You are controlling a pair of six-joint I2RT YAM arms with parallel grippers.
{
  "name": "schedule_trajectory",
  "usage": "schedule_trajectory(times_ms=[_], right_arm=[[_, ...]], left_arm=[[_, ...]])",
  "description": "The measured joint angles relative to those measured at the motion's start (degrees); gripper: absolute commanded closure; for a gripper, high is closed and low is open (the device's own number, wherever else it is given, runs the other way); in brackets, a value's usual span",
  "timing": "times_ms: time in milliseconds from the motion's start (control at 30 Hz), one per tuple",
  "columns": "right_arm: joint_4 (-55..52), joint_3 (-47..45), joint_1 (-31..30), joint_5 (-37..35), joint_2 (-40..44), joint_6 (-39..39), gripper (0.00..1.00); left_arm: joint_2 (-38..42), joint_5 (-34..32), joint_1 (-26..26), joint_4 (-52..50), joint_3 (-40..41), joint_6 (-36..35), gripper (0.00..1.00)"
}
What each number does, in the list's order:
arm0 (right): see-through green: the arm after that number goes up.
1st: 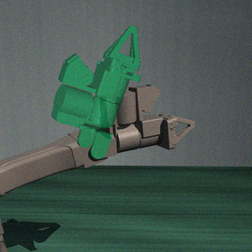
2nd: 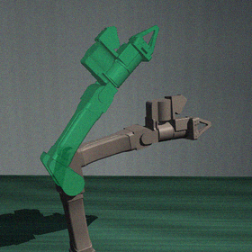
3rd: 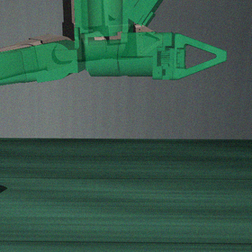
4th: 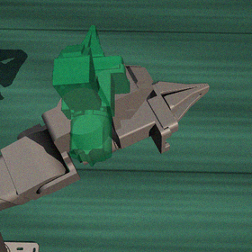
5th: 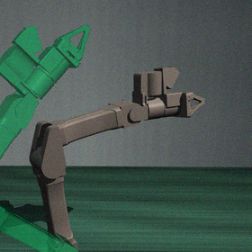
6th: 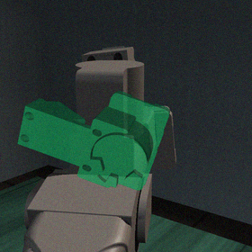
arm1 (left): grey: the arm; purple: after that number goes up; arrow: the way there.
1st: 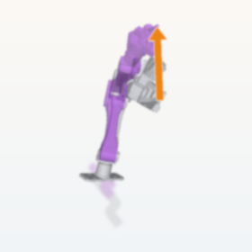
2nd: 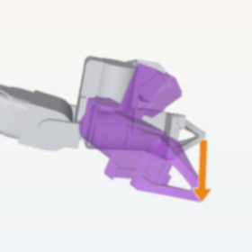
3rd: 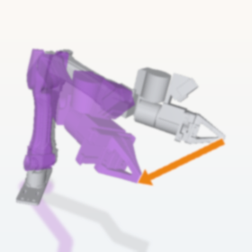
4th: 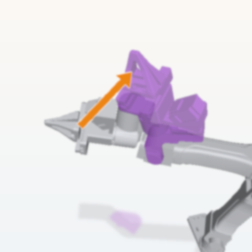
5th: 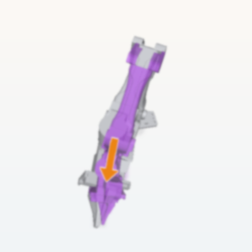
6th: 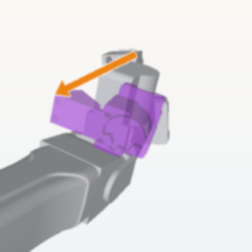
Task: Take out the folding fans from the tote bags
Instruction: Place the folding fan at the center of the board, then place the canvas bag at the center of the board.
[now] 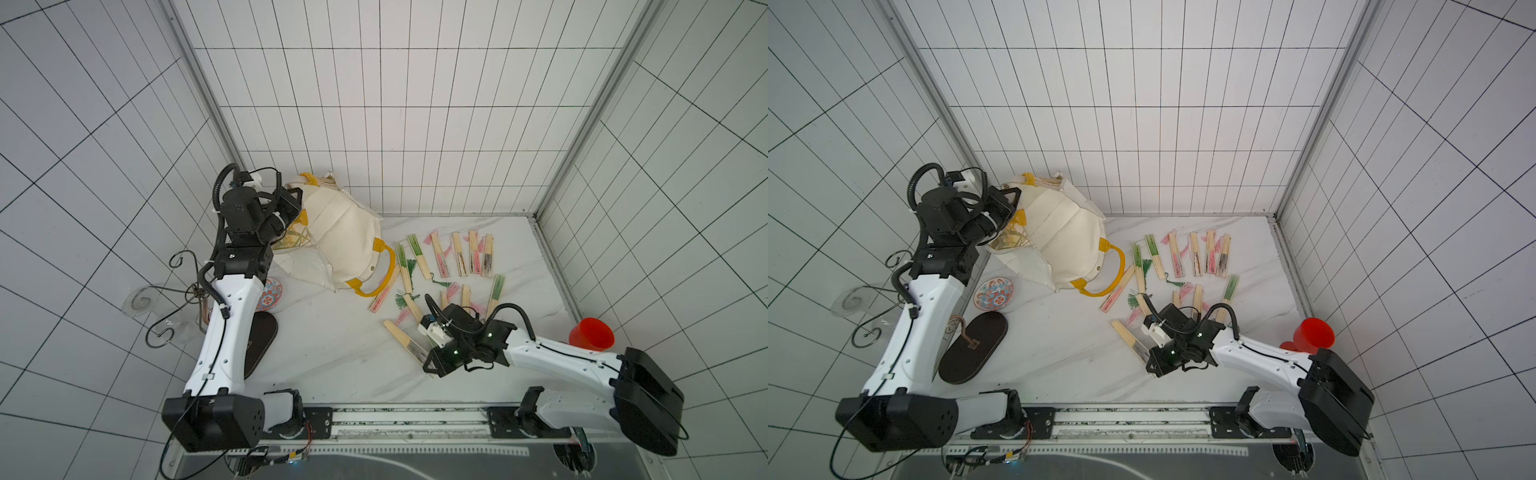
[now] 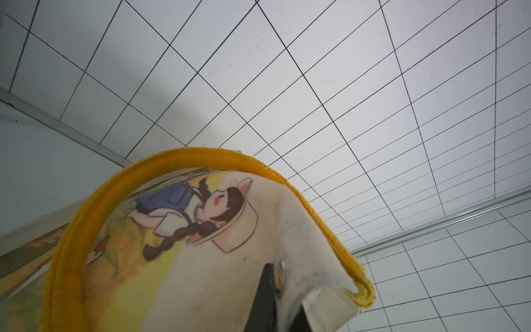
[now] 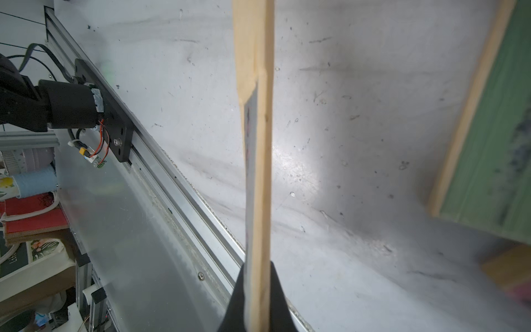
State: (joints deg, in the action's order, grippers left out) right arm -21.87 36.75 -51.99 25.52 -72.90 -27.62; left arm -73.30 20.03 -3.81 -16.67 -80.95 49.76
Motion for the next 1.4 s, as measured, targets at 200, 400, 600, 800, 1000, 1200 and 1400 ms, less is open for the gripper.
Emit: schedule_trajectory(times_ms=[200,400,600,800,1000,1200,1400], right_arm=[[5.1,-0.2,-0.1,0.2,-6.7,-0.5,0.86],[5.2,-0.2,-0.1,-1.9,-8.8,-1.4,0.55],[1.0,0.0,0.7,-6.3,-4.0,-1.7,0.48],[0.1,3.1,6.7,-9.6,0.9,-3.1,0.47],[8.1,11.1,9.7,-9.9,-0.8,-5.4,0.49],[18.3,18.1,9.5,-8.8,-8.7,-8.1,0.46],[25.5,20.6,8.9,-9.8,-14.7,-10.3,0.42]], left_arm=[[0.0,0.6,0.0,2.8,1.5,3.0,1.00],[0.0,1.0,0.0,4.8,2.8,4.3,1.00],[0.0,1.5,0.0,7.2,6.1,5.8,1.00],[0.0,2.1,0.0,8.1,7.3,6.5,1.00],[0.0,2.2,0.0,9.6,8.3,7.3,1.00],[0.0,2.1,0.0,10.1,9.5,8.0,1.00],[0.0,2.2,0.0,11.1,9.9,8.6,1.00]])
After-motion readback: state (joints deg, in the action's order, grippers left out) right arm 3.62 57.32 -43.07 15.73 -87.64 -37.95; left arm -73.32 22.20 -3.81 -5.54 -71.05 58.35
